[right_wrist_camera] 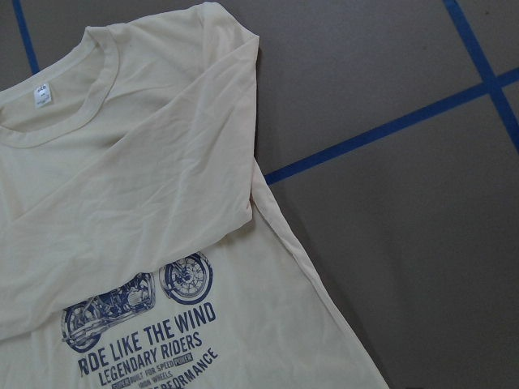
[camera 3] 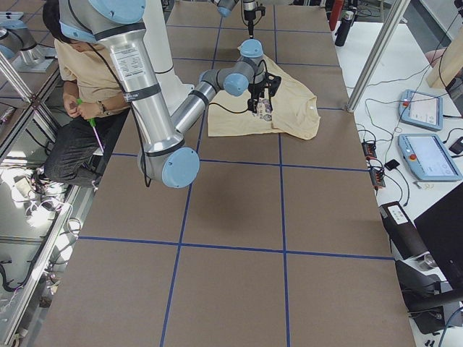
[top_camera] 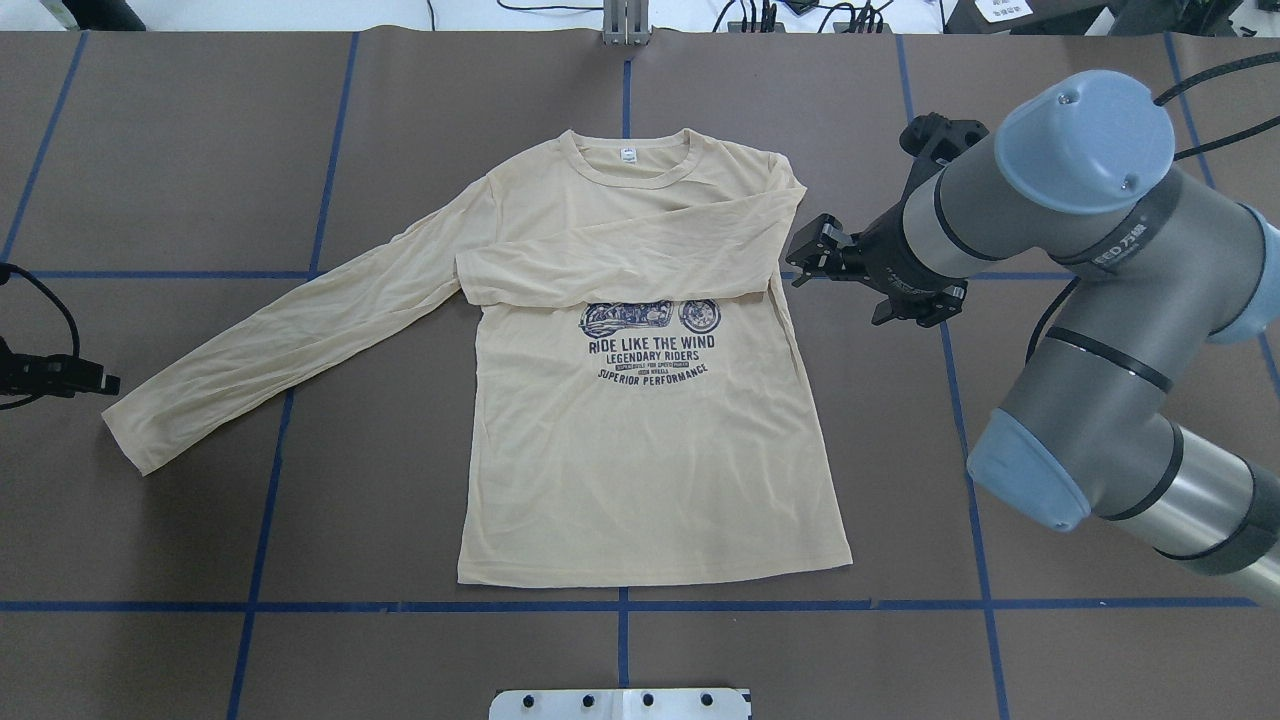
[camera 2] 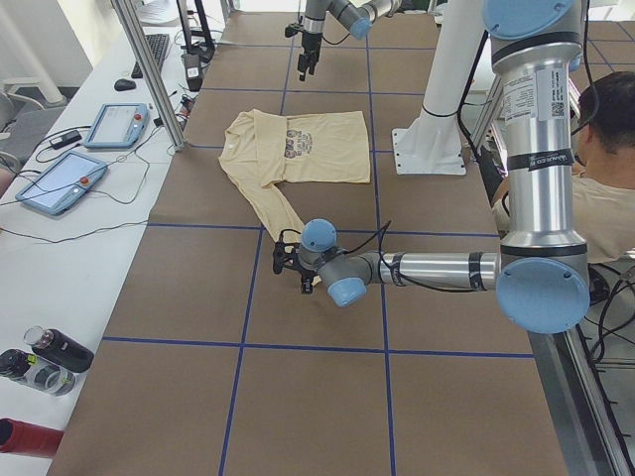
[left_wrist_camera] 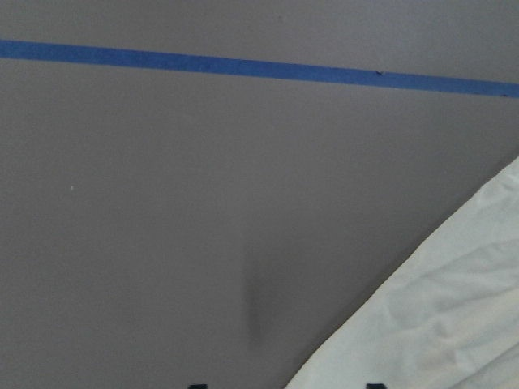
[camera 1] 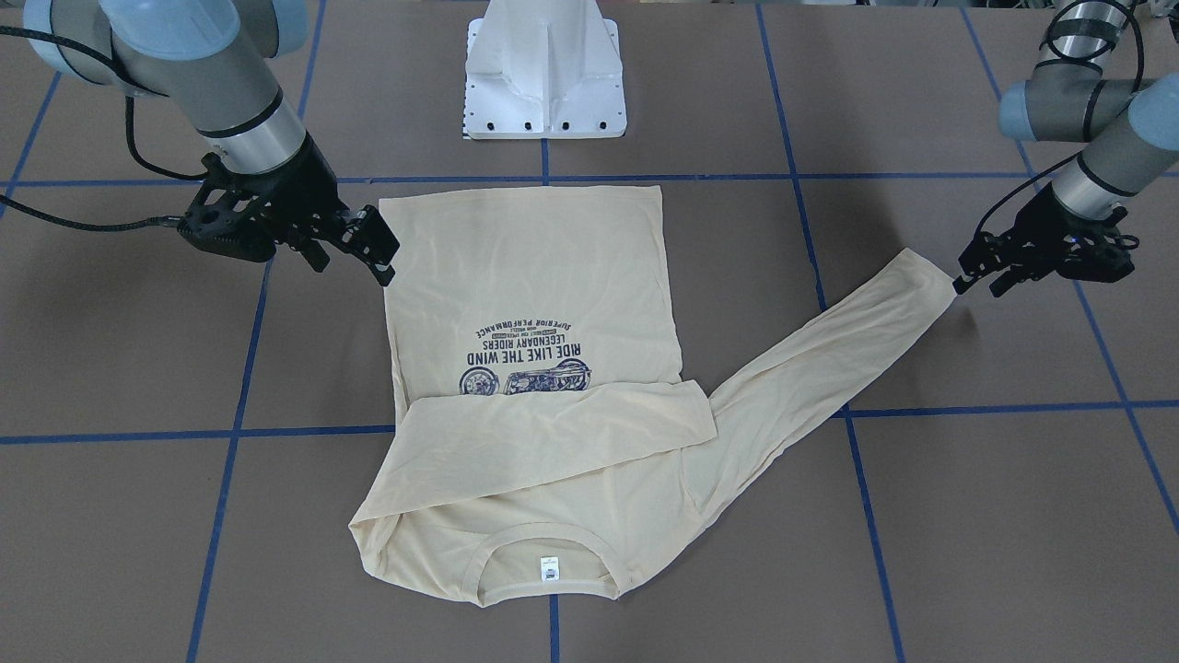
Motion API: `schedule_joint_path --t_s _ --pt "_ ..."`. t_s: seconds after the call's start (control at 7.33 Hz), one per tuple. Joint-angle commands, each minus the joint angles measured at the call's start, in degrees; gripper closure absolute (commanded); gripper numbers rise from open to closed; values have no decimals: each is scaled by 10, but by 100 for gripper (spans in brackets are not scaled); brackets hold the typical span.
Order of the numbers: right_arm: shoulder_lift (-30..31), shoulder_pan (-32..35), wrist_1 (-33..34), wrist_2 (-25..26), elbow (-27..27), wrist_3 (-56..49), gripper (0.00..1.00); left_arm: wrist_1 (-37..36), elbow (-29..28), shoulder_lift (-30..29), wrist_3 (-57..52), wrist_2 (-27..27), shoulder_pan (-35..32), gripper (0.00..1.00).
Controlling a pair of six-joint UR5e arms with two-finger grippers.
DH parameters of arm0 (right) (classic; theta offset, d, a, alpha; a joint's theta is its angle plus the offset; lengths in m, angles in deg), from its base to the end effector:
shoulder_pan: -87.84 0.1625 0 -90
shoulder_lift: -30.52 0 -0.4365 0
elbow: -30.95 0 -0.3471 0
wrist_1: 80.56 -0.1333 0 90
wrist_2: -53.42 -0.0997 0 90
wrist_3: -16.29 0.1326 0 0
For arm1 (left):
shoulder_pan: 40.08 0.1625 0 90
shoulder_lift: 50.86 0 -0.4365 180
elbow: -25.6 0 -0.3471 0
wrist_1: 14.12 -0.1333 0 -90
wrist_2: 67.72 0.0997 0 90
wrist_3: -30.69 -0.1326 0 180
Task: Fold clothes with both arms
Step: 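Lower the left gripper and grasp the cuff of the other sleeve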
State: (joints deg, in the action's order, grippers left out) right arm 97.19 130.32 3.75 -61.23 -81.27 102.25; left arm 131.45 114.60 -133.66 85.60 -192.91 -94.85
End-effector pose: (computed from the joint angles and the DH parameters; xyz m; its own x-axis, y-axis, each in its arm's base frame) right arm -0.3694 -0.4440 0.3132 0.4869 0.3590 0.7962 -0.3405 0.9175 -0.2055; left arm 0.2051 -0.3890 0.6451 0.5628 0.0174 -0.8264 0.1215 0.9872 0.1036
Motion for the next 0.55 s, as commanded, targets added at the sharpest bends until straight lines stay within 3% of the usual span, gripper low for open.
schedule_joint_path --t_s 0.0,0.41 --pt "-1 0 0 0 2 0 7 1 -2 -1 4 -1 18 45" --pt "-1 0 0 1 2 0 8 0 -6 -1 1 -1 21 48"
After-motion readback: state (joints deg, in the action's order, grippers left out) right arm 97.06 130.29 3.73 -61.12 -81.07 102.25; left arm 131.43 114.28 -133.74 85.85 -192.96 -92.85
